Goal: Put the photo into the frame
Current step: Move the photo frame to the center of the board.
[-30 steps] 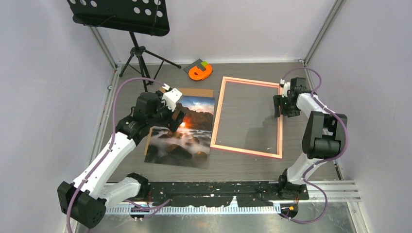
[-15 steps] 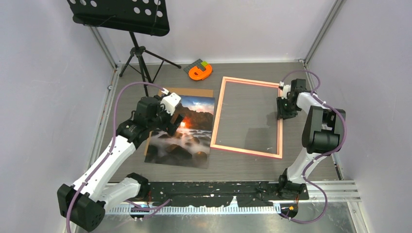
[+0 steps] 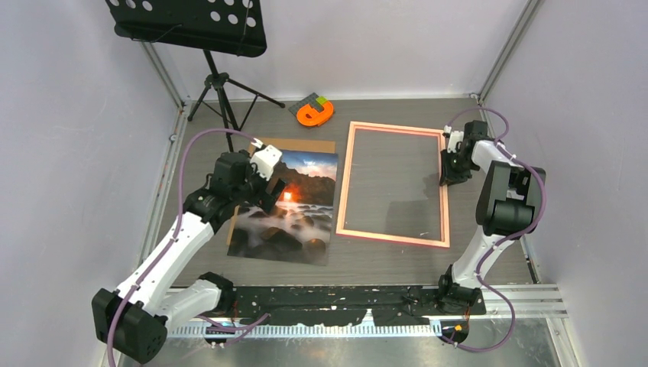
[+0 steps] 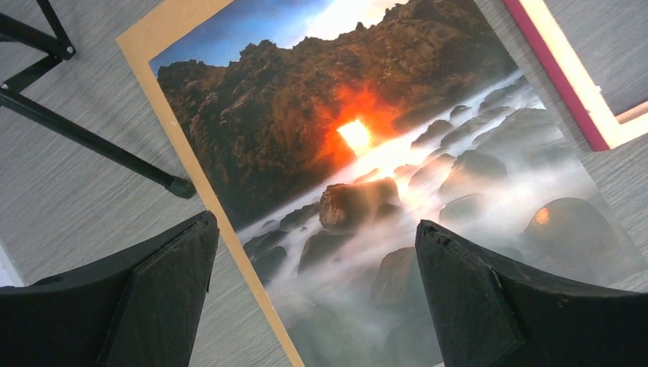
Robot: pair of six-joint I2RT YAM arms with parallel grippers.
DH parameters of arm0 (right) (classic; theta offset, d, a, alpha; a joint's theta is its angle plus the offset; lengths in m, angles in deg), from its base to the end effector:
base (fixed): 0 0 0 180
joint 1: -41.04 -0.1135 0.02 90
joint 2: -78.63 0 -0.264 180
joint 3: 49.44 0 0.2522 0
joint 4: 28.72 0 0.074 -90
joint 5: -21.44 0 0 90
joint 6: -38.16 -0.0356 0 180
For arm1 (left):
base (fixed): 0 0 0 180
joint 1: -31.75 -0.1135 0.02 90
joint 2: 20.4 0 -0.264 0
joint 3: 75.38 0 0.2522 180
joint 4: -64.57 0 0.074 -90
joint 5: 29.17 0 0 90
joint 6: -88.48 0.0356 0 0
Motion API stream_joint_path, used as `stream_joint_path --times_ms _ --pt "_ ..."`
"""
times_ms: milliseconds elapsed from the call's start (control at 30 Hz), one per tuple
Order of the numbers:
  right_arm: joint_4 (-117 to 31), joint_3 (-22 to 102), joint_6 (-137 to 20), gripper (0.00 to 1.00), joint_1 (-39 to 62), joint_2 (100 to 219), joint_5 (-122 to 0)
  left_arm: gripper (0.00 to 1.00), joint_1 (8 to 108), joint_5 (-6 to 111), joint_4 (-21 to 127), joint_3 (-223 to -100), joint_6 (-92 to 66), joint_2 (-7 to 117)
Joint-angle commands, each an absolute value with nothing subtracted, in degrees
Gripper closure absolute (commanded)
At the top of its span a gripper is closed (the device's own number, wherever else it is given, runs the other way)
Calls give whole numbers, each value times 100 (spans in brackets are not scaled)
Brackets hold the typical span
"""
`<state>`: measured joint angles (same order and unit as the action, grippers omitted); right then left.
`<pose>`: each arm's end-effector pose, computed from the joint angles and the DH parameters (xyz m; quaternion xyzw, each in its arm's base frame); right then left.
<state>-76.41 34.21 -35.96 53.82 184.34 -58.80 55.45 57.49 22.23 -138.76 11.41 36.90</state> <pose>0.3553 -0.0744 0.1706 -0.0415 0.9801 0.0378 0.1904 0.1974 -0.0889 0.2976 0.2927 0.8423 -0.0683 0.4473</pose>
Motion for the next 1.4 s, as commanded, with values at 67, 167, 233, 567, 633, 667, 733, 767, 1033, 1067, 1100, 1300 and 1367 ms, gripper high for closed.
stream_joint_path --times_ms 67,167,233,567,633,667,733,767,1033,1067,1100,1300,1367 --pt "-7730 4000 -3119 89 5398 18769 -5852 0 5145 5865 2192 -13892 1163 3984" --pt "-7793 4134 -2952 90 5397 18850 -5893 0 4782 5749 2084 -13959 1145 4179" --pt "-7796 4177 -2871 90 5400 18906 -5953 0 4470 5592 1988 -14060 1132 4362" --pt "-7653 4278 -2766 69 5398 18839 -6066 0 3421 5174 1428 -14489 1136 5346" --pt "-7605 4277 -2780 58 5400 18729 -6080 0 3250 5110 1426 -14492 1184 5425" --pt "-7579 4275 -2812 52 5403 18688 -6068 0 3207 5070 1425 -14487 1210 5459" --pt "-7577 4272 -2921 43 5400 18475 -5942 0 2966 4971 1397 -14495 1234 5539" --pt "-7582 4261 -3010 39 5389 18398 -5885 0 2910 4910 1373 -14506 1243 5576" --pt "-7576 3919 -3490 18 4800 17352 -5218 0 2797 4594 1272 -14621 1194 6022" --pt "-7554 3876 -3524 18 4681 17203 -5152 0 2801 4573 1264 -14663 1160 6094" --pt "-7540 3791 -3605 18 4440 17138 -5134 0 2798 4553 1223 -14706 1123 6190" --pt "-7305 3712 -4037 18 3121 16949 -5009 1 2797 4421 1118 -14868 899 6588" --pt "-7173 3749 -4220 18 2781 17007 -4939 0 2799 4404 1131 -14888 841 6656"
